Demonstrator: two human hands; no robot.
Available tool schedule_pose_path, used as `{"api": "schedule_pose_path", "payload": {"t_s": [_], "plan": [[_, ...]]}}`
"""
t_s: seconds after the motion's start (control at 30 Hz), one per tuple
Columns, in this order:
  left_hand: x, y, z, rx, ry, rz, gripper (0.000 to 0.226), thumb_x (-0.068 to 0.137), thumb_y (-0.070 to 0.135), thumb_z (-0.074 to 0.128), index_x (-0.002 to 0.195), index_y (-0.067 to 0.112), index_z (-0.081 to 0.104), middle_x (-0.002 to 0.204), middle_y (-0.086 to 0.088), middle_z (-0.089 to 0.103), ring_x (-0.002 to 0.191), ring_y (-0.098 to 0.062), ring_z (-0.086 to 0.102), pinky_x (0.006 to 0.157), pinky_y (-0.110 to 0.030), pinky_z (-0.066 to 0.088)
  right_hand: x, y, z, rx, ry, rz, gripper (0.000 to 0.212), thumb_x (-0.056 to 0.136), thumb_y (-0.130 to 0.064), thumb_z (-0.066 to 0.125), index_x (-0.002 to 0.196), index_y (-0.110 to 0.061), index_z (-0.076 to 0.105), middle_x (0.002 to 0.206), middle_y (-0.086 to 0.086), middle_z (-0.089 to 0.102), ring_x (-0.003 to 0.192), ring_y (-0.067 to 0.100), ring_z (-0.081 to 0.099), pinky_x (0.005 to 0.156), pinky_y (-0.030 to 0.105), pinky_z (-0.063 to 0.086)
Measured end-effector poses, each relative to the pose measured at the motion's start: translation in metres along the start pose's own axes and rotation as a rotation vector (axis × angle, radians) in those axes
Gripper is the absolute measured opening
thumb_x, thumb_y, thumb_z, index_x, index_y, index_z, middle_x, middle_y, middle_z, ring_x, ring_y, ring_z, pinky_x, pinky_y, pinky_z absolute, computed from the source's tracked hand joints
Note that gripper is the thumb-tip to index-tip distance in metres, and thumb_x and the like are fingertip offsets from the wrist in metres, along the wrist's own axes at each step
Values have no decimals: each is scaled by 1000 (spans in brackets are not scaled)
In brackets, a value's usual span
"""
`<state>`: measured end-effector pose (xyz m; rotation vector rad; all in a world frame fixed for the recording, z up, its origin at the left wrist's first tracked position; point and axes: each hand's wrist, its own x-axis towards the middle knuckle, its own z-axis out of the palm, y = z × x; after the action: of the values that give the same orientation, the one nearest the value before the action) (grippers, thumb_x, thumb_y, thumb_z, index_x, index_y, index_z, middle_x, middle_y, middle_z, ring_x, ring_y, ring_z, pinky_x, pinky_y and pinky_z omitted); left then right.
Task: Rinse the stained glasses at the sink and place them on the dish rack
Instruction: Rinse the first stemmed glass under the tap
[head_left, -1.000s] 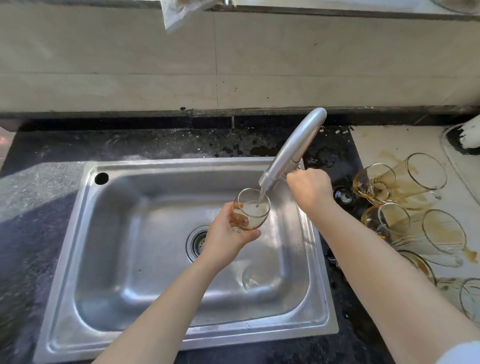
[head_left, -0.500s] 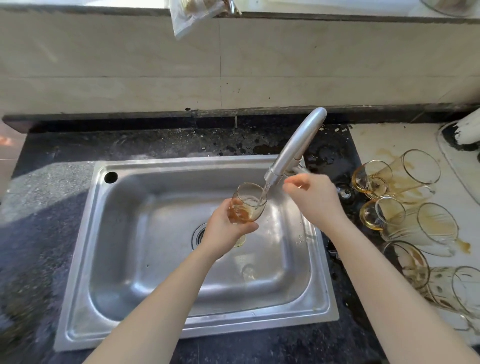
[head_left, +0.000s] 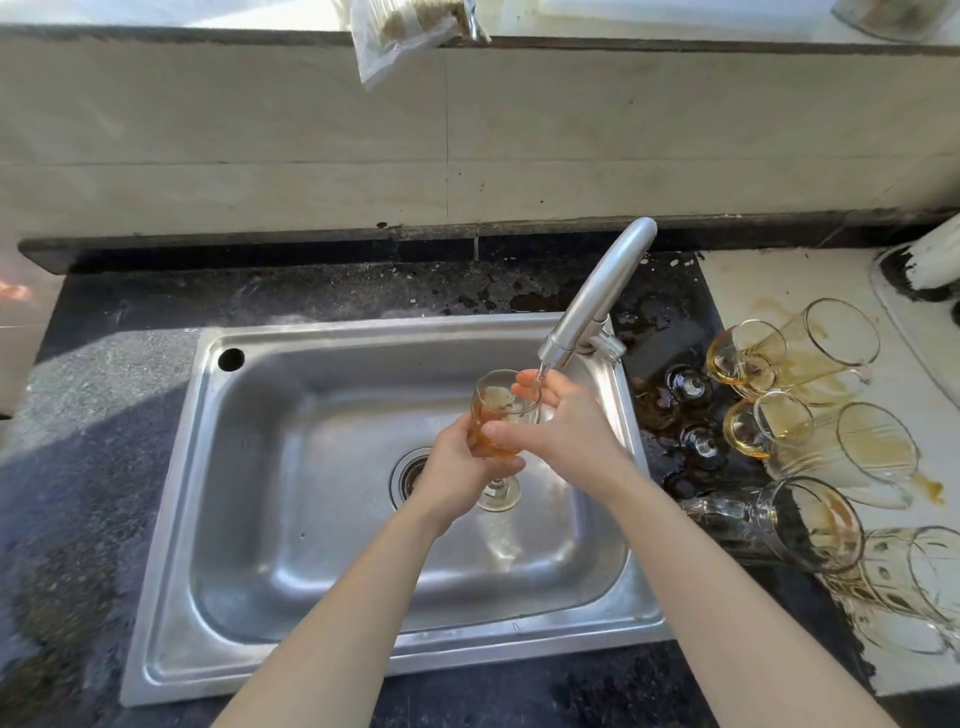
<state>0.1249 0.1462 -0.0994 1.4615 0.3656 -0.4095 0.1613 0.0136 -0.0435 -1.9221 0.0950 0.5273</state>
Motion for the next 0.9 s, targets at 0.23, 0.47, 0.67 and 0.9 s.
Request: {"api": "schedule_pose_path", "payload": {"t_s": [0.23, 0.47, 0.67, 0.9], "plan": [[-9, -25, 11, 117, -37, -3, 25, 83, 0, 68, 105, 13, 68, 94, -1, 73, 79, -6, 64, 72, -18, 50, -13, 21, 7, -25, 96, 10, 66, 48, -36, 89, 104, -41, 55, 112, -13, 65, 109, 5, 61, 98, 33, 48], [-4, -24, 14, 189, -8, -63, 10, 90, 14, 64, 96, 14, 72, 83, 1, 69, 71, -6, 59, 63, -8, 43, -1, 19, -5, 77, 76, 18, 63, 60, -20, 89, 115, -23, 57, 105, -8, 69, 99, 5, 65, 86, 31, 55], [-5, -29, 4, 117, 14, -117, 13, 90, 11, 64, 99, 11, 72, 82, 2, 67, 70, -5, 57, 64, -6, 42, 4, 24, 3, 32, 34, 60, 66, 53, -29, 90, 112, -23, 61, 97, -10, 71, 89, 3, 67, 81, 24, 53], [-9, -23, -13, 196, -154, -228, 12, 87, 9, 67, 97, 6, 71, 78, -2, 68, 68, -4, 62, 68, -7, 45, 14, 23, 8, 114, 32, 198, 54, 54, -34, 90, 99, -12, 67, 91, -1, 71, 82, 10, 67, 74, 27, 54]]}}
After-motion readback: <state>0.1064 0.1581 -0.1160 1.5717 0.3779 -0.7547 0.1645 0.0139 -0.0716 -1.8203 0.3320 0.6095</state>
